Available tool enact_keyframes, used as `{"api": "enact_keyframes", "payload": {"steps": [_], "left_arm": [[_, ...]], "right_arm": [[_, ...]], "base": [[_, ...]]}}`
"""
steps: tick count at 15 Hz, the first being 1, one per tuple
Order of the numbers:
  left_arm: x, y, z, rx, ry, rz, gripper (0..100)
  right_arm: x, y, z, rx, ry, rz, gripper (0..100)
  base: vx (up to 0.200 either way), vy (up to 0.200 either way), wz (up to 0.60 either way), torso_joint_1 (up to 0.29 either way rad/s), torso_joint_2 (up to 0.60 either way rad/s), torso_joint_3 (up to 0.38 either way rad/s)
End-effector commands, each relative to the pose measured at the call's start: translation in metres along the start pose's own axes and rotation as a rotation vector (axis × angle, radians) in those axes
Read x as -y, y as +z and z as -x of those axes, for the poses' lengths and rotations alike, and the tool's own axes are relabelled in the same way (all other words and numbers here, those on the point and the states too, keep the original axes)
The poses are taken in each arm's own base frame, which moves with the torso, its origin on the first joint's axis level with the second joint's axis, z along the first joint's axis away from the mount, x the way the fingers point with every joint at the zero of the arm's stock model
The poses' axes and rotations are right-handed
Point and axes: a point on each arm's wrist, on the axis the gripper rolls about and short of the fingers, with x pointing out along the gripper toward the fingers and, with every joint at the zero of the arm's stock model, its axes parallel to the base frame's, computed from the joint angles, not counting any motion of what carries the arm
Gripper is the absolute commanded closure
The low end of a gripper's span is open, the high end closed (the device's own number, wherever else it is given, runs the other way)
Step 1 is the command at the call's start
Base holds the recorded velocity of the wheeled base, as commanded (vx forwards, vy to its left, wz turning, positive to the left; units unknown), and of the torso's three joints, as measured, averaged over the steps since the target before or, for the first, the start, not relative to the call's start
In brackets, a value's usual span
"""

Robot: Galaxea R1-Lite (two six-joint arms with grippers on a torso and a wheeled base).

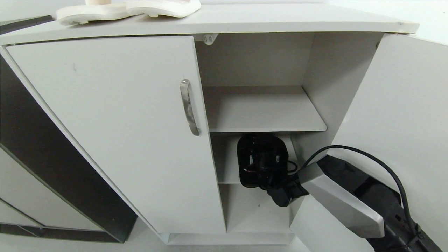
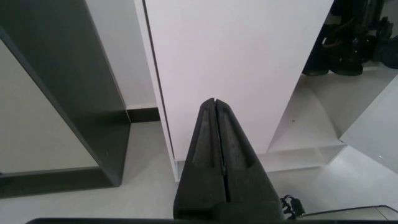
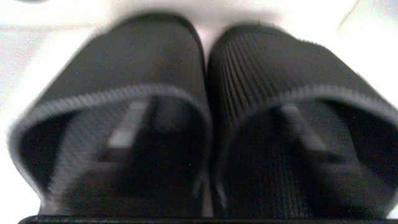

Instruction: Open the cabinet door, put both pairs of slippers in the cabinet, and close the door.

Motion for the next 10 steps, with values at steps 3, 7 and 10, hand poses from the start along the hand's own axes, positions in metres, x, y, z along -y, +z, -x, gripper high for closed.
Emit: {"api": "enact_keyframes", "payload": {"steps": [3, 7, 10], "left_arm": [[0.0, 0.0, 0.0, -0.001, 0.0, -0.001, 100], [0.0, 0.0, 0.0, -0.001, 0.0, -0.003, 100], [0.0, 0.0, 0.0, -0.001, 0.0, -0.001, 100]], "right_arm": [[0.006, 0.008, 0.019, -0.007, 0.012, 0.005, 0], [0.018, 0.024, 0.076, 0.004, 0.032, 0.005, 0], [0.036, 0.02, 0.131, -0.025, 0.09, 0.037, 0]], "base": [[0.0, 0.0, 0.0, 0.0, 0.0, 0.0], [0.0, 0.0, 0.0, 0.0, 0.0, 0.0], [0.0, 0.0, 0.0, 0.0, 0.0, 0.0]]}}
